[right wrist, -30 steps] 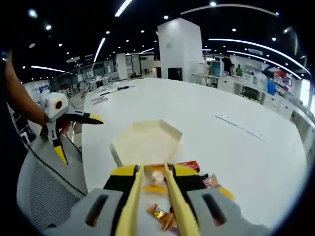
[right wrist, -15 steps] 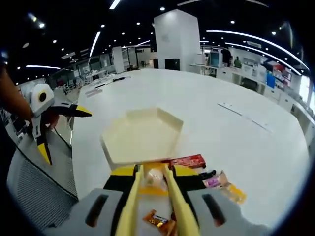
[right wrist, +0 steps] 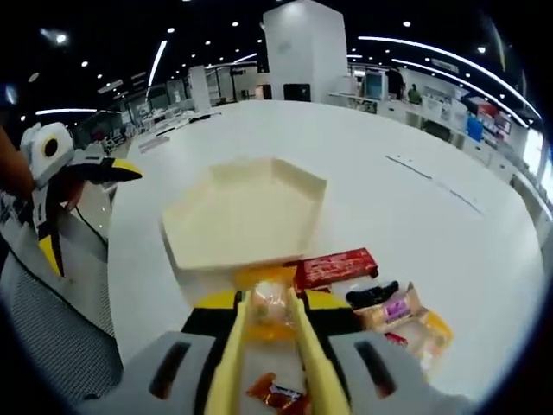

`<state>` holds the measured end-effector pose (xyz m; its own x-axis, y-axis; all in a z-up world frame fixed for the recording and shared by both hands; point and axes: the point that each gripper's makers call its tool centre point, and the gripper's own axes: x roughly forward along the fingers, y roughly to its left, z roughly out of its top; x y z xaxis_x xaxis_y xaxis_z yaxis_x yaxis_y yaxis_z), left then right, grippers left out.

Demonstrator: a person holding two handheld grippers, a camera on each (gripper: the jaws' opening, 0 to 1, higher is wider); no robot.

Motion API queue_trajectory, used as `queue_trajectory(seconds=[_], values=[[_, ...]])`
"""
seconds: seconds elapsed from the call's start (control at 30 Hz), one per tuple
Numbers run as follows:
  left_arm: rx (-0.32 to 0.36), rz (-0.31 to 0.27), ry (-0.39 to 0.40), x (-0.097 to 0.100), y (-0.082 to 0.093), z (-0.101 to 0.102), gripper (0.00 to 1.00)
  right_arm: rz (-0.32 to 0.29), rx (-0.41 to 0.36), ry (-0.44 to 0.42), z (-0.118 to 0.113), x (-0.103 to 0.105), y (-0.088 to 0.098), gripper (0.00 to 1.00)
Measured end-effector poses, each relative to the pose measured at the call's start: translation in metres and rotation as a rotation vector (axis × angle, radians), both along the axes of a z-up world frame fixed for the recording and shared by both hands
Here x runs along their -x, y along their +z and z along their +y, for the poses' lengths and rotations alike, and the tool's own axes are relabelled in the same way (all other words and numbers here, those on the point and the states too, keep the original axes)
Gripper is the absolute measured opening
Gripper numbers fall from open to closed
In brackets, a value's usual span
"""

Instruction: Place the target food into the container with the food tongs after gripping and lifting it, then release it inside without dropping or visibly crushing the food.

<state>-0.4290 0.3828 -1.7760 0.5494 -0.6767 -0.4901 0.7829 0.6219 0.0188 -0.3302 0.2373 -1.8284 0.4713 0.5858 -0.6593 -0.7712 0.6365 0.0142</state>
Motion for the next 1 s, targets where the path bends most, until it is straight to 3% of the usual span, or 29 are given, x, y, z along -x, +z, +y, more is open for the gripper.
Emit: queue_trajectory(seconds=[0.4,1.0], values=[[-0.012,0.01,-0.001,0.0,-0.003,0.002,0.99,0.029,0.004,-0.018,-0.005,0.0,0.002,0.22],[0.002,0.017,0.003,0.0,-0.003,0.002,1.0,0.03,-0.012,-0.019,-0.018,-0.002,0.026,0.23]])
